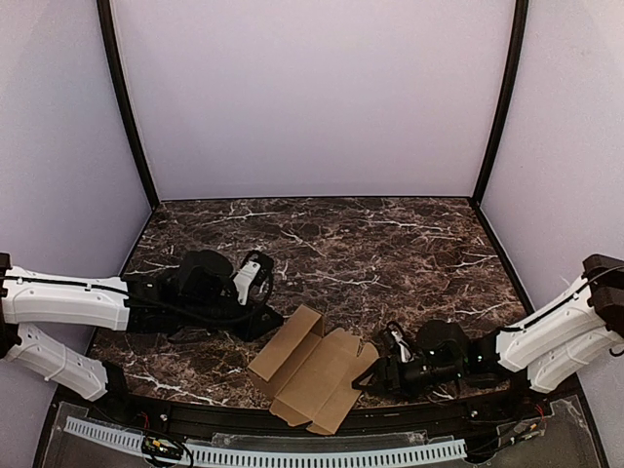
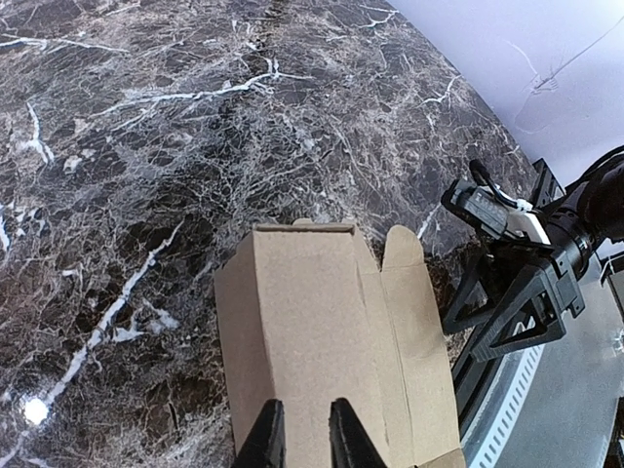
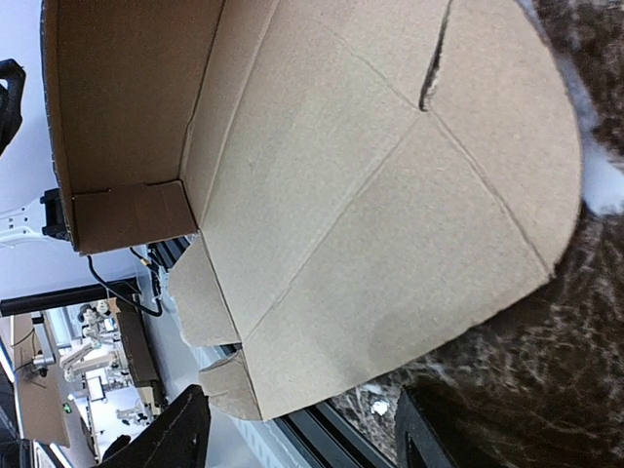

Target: Fold the paper box

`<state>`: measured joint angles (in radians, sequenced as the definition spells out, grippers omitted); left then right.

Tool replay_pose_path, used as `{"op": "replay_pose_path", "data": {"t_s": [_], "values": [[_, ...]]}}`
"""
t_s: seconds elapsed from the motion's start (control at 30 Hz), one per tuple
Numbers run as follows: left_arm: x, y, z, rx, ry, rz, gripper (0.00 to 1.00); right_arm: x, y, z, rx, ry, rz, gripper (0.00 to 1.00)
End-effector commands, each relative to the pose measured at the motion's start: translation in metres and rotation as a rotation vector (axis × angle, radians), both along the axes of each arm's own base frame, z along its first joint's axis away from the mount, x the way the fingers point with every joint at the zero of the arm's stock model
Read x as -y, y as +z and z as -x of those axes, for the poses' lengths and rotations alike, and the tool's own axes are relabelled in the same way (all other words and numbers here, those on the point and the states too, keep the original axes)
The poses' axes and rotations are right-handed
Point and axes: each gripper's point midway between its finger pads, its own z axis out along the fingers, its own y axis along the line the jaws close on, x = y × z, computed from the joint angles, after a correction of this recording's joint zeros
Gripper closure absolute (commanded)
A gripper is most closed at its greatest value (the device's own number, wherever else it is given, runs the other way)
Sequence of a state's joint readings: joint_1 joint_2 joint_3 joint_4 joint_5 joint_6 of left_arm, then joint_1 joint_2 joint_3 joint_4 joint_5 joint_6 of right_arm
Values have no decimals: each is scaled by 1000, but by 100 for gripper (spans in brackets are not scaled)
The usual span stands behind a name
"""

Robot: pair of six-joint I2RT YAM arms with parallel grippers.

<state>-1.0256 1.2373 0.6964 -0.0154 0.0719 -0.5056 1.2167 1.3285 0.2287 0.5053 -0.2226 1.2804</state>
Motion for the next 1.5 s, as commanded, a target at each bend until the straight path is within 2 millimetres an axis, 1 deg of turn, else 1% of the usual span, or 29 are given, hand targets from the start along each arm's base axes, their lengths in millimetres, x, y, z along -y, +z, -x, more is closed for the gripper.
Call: {"op": "replay_pose_path", "data": {"t_s": [0.0, 0.13, 0.3, 0.4, 0.6, 0.83, 0.97, 1.03, 1.23, 1.3, 1.33, 1.47], "values": [[6, -2, 3, -10, -26, 4, 83, -8, -9, 5, -64, 5, -41, 38], [7, -7, 3, -20, -26, -9, 83, -16, -14, 3, -91, 18, -68, 42], [3, -13, 2, -28, -5, -21, 82, -21, -20, -4, -115, 20, -99, 46], [-1, -16, 1, -25, 7, -30, 83, -21, -20, -13, -103, 4, -100, 48], [-6, -23, 1, -26, 22, -53, 82, -22, -12, -34, -13, -19, -59, 57], [-11, -27, 0, -22, 39, -68, 83, -34, 9, -57, 134, -31, -48, 73], [-17, -25, 0, -14, 52, -70, 83, -38, 20, -65, 196, -36, -57, 79], [-21, -22, -3, 5, 74, -75, 82, -41, 25, -69, 217, -36, -56, 83], [-35, -6, -8, 62, 106, -96, 81, -47, 40, -79, 286, -24, -26, 100], [-40, 7, -9, 94, 117, -92, 80, -47, 48, -83, 319, -9, -4, 100], [-44, 10, -9, 99, 121, -103, 80, -48, 54, -85, 339, 4, 6, 100], [-58, 39, -12, 171, 151, -102, 78, -44, 81, -97, 440, 43, 64, 100]]}}
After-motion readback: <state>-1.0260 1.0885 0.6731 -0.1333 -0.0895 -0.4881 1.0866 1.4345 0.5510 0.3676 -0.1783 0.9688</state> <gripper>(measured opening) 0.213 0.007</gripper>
